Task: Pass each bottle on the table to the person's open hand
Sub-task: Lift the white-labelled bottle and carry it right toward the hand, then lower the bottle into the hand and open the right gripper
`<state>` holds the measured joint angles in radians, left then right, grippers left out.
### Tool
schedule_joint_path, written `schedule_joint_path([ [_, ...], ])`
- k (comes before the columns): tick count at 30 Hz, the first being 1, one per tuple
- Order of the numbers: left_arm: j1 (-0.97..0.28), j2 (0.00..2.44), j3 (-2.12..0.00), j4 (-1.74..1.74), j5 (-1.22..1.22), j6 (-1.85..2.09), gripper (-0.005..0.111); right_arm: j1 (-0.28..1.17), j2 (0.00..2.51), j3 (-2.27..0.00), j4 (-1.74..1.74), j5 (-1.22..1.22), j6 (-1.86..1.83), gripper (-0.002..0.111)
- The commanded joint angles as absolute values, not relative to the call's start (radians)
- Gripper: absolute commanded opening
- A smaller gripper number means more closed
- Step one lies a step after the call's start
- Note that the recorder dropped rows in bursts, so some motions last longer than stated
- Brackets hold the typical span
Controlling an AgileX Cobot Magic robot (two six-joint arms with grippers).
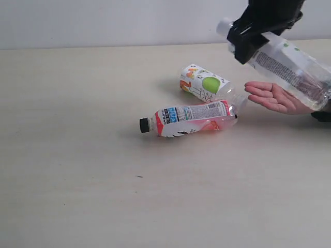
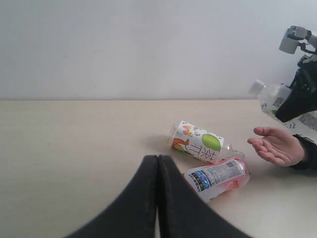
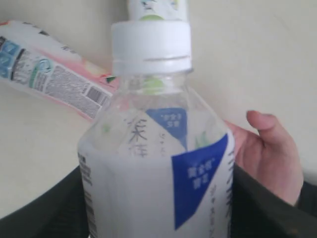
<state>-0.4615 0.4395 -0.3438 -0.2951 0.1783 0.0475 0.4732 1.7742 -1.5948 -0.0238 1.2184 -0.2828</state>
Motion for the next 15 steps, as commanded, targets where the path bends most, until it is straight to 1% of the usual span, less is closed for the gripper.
schedule_joint_path([
  [1, -0.459, 0.431, -0.341, -0.298, 0.161, 0.049, 0.001, 0.372, 1.764, -1.604, -0.006, 1.221, -0.115, 0.000],
  [7, -0.459, 0.431, -0.341, -0.298, 0.161, 0.049, 0.001, 0.301, 1.764, -1.602, -0.006, 1.129, 0.059, 0.000],
  [15, -0.459, 0.431, -0.341, -0.298, 0.161, 0.049, 0.001, 0.292, 1.764, -1.602, -0.008, 1.153, 0.084, 0.000],
])
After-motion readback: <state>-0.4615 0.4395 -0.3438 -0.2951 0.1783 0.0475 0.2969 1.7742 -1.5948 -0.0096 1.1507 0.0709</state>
